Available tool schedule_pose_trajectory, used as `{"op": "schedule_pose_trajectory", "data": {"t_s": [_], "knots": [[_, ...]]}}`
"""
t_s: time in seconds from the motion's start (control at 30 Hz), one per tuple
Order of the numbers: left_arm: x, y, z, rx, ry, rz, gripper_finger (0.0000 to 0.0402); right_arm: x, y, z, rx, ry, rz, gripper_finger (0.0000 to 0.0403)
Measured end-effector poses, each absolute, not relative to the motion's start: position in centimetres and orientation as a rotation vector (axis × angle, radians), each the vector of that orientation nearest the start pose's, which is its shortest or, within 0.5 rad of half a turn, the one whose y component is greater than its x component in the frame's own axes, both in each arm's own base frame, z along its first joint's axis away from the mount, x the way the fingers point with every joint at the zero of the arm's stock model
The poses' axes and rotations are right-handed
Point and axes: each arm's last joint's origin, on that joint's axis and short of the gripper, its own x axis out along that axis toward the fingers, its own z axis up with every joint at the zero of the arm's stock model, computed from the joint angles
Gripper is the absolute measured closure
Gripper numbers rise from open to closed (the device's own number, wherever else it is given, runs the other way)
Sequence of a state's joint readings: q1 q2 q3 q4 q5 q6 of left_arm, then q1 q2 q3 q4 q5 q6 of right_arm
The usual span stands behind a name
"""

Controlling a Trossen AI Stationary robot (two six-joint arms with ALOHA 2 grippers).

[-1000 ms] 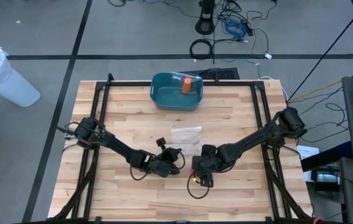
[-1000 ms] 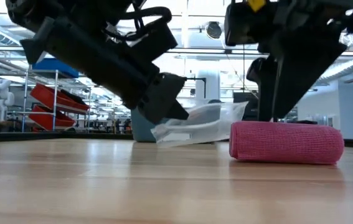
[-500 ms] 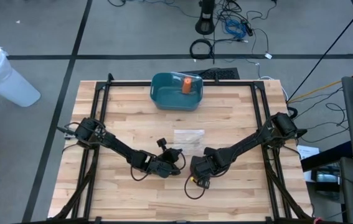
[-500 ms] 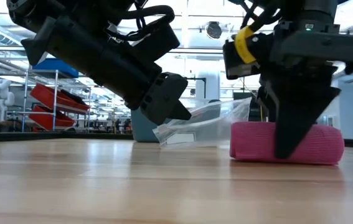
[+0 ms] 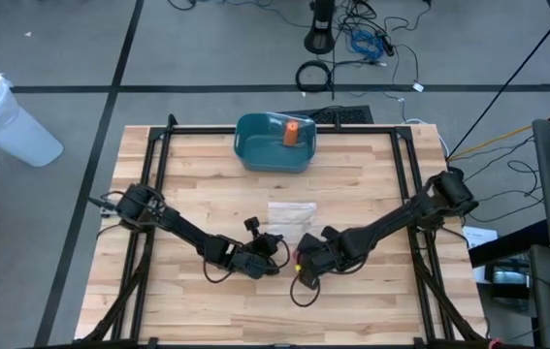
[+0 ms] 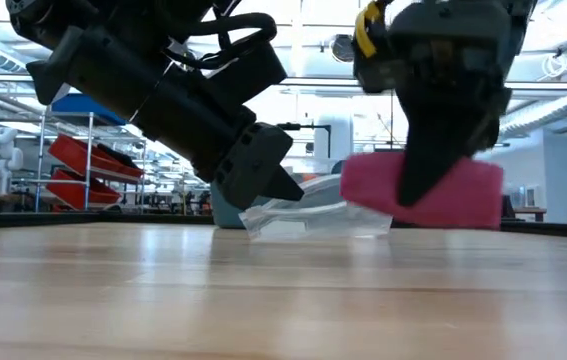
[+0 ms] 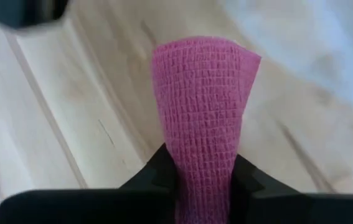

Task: Roll bandage
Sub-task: Put the rolled pink bandage into the transparent zip lock

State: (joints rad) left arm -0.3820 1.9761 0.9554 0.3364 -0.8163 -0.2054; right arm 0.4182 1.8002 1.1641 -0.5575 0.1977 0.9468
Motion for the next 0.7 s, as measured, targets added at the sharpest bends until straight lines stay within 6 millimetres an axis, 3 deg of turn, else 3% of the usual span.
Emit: {"op": "schedule_pose_trajectory", "data": {"t_s": [0.2, 0.5, 0.7], "knots": [[35.4, -12.2, 10.8, 0.185, 0.509, 0.463, 0.0402, 32.0, 14.4, 18.2, 0.536, 0.955, -0.387, 0.0343], [35.1, -13.0, 10.5, 0.12, 0.497, 0.455, 0.0402, 31.0, 13.2, 13.9, 0.685, 0.76, -0.36, 0.0343], [34.9, -13.6, 10.6, 0.115, 0.485, 0.441, 0.0401, 30.7, 12.5, 12.9, 0.76, 0.647, -0.317, 0.0343]]}}
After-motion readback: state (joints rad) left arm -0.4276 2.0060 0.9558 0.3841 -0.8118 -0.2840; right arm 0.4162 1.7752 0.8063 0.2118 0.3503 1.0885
